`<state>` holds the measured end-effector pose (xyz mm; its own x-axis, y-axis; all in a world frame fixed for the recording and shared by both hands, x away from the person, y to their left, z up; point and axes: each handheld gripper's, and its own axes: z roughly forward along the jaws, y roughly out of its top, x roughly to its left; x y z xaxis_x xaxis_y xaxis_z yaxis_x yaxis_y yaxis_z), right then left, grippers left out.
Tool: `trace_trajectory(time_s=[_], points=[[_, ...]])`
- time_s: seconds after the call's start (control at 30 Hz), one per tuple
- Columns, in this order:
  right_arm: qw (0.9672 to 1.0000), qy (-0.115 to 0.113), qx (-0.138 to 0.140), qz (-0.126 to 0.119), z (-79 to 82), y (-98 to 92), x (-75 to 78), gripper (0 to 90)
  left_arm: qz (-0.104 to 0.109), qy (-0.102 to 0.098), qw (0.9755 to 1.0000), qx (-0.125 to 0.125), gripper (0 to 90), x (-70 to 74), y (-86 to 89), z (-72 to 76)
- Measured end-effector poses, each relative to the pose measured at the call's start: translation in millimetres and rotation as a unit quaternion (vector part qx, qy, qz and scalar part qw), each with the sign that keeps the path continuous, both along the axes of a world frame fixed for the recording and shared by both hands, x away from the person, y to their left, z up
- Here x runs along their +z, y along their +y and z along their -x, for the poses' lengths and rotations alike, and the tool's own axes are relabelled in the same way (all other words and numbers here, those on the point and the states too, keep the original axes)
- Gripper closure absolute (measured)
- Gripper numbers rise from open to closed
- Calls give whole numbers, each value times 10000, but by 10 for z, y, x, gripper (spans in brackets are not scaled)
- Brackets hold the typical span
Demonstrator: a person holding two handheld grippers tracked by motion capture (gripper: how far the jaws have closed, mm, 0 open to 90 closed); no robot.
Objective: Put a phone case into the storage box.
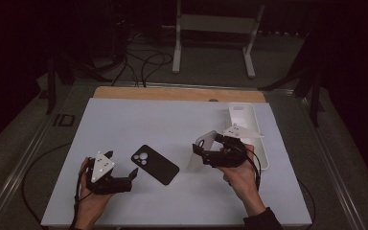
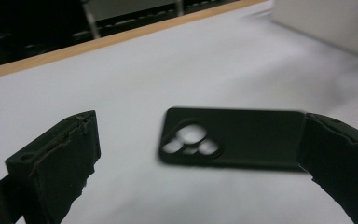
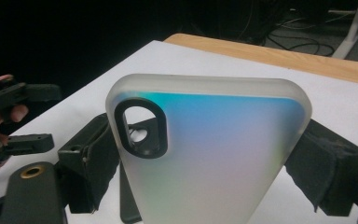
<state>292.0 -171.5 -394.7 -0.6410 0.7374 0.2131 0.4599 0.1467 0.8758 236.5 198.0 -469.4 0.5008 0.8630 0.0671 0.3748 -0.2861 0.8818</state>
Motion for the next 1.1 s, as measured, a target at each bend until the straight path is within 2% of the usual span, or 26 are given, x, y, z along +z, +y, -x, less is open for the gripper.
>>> trace_trajectory(time_s=[0.13, 0.3, 0.53, 0.57, 0.73, 0.97, 1.1], points=[[10000, -21, -45, 6, -22, -22, 21, 163, 52, 25, 9998, 175, 3, -66, 128, 63], [9999, -48, -98, 57, -58, -33, 45, 162, 85, -13, 9996, 270, 3, -109, 229, 98], [9996, -129, -222, 122, -98, -77, 118, 162, 10, 5, 9996, 270, 3, -155, 251, 104], [9995, -126, -248, 116, -103, -87, 127, 162, -70, 5, 9996, 275, 3, -164, 245, 105], [9991, -107, -404, 76, -175, -183, 175, 162, 16, 17, 9996, 293, 3, -165, 258, 105], [9983, -171, -539, 161, -255, -240, 228, 162, 15, 13, 9995, 299, 3, -169, 261, 110], [9978, -164, -631, 121, -316, -284, 283, 162, 7, 11, 9995, 301, 3, -166, 249, 115]])
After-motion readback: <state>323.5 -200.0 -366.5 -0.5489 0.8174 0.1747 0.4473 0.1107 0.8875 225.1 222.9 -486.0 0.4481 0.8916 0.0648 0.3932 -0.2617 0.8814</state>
